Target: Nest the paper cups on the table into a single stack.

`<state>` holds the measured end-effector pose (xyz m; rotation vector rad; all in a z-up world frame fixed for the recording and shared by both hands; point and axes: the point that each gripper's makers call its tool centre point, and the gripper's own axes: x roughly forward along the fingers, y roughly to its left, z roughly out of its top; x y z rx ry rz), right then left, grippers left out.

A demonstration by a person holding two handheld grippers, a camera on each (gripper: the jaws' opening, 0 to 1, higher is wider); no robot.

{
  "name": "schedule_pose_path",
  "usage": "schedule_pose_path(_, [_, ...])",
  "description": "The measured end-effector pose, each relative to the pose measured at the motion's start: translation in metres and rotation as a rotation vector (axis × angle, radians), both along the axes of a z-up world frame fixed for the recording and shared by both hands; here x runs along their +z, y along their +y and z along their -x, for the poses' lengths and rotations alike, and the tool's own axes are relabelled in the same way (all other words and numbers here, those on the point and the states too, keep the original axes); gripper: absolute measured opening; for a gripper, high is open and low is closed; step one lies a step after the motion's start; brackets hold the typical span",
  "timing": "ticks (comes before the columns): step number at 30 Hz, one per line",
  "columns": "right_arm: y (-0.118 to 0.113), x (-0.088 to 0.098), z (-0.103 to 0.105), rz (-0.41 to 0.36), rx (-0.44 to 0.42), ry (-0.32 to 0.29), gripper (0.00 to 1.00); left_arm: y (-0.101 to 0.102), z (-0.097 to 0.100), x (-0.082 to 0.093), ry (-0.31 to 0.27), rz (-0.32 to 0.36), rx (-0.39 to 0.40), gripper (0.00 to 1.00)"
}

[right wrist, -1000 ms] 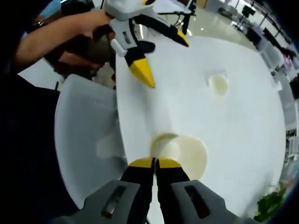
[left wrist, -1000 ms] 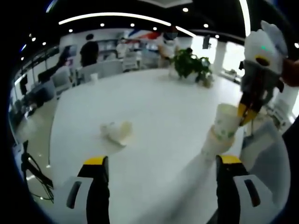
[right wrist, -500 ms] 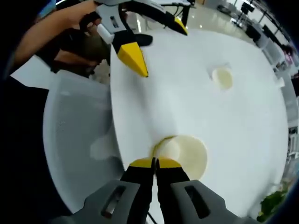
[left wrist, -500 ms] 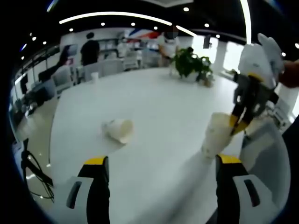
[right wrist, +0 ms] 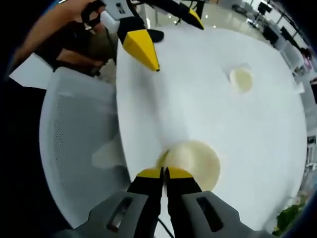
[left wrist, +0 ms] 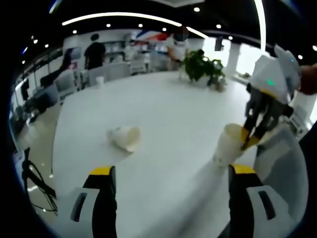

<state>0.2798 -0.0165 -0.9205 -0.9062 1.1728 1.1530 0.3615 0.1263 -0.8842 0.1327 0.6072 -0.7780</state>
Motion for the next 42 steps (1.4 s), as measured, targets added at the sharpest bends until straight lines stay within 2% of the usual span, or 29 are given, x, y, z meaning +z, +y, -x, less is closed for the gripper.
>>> schedule_pose_path(3, [0.002, 0.003, 0.0, -0.023, 0.021, -0.01, 0.01, 0.0, 0.0, 0.001, -0.001, 0.0, -0.003, 0.92])
schedule_pose_path(5, [0.001, 0.004, -0.001, -0.028, 0.028, -0.018, 0.07, 0.001, 0.0, 0.001, -0.002, -0.002, -0.003, 0.92])
schedule_pose_path(8, [0.0, 0.006, -0.003, -0.04, 0.032, -0.028, 0.11, 0.003, -0.001, 0.001, -0.01, -0.005, -0.001, 0.92])
schedule_pose_path(13, [0.001, 0.014, -0.009, -0.088, 0.0, -0.034, 0.2, 0.003, -0.001, 0.001, -0.011, -0.008, -0.005, 0.92])
schedule_pose_path(16, [0.002, 0.015, -0.016, -0.109, -0.006, -0.069, 0.23, 0.002, -0.002, 0.003, -0.014, -0.007, -0.006, 0.92])
schedule_pose_path(18, [0.001, 0.016, -0.015, -0.112, 0.0, -0.077, 0.24, 0.002, -0.003, 0.004, -0.017, -0.007, -0.005, 0.92])
schedule_pose_path(21, [0.001, 0.017, -0.021, -0.109, 0.028, -0.125, 0.25, 0.001, -0.005, 0.006, -0.021, -0.007, -0.006, 0.92])
schedule_pose_path(27, [0.005, 0.02, -0.019, -0.118, 0.047, -0.123, 0.35, 0.0, -0.007, 0.007, -0.023, -0.008, -0.008, 0.92])
schedule_pose_path(29, [0.007, 0.026, -0.023, -0.136, 0.059, -0.151, 0.38, 0.001, -0.007, 0.008, -0.024, -0.009, -0.006, 0.92])
schedule_pose_path(33, [0.009, 0.032, -0.027, -0.172, 0.044, -0.146, 0.52, 0.002, -0.008, 0.008, -0.023, -0.01, -0.004, 0.92])
schedule_pose_path(37, [0.004, 0.04, -0.033, -0.199, 0.034, -0.161, 0.56, 0.002, -0.008, 0.008, -0.023, -0.011, -0.001, 0.92])
schedule_pose_path(42, [0.003, 0.058, -0.046, -0.299, -0.027, -0.189, 0.62, 0.001, -0.01, 0.011, -0.031, -0.006, -0.004, 0.93])
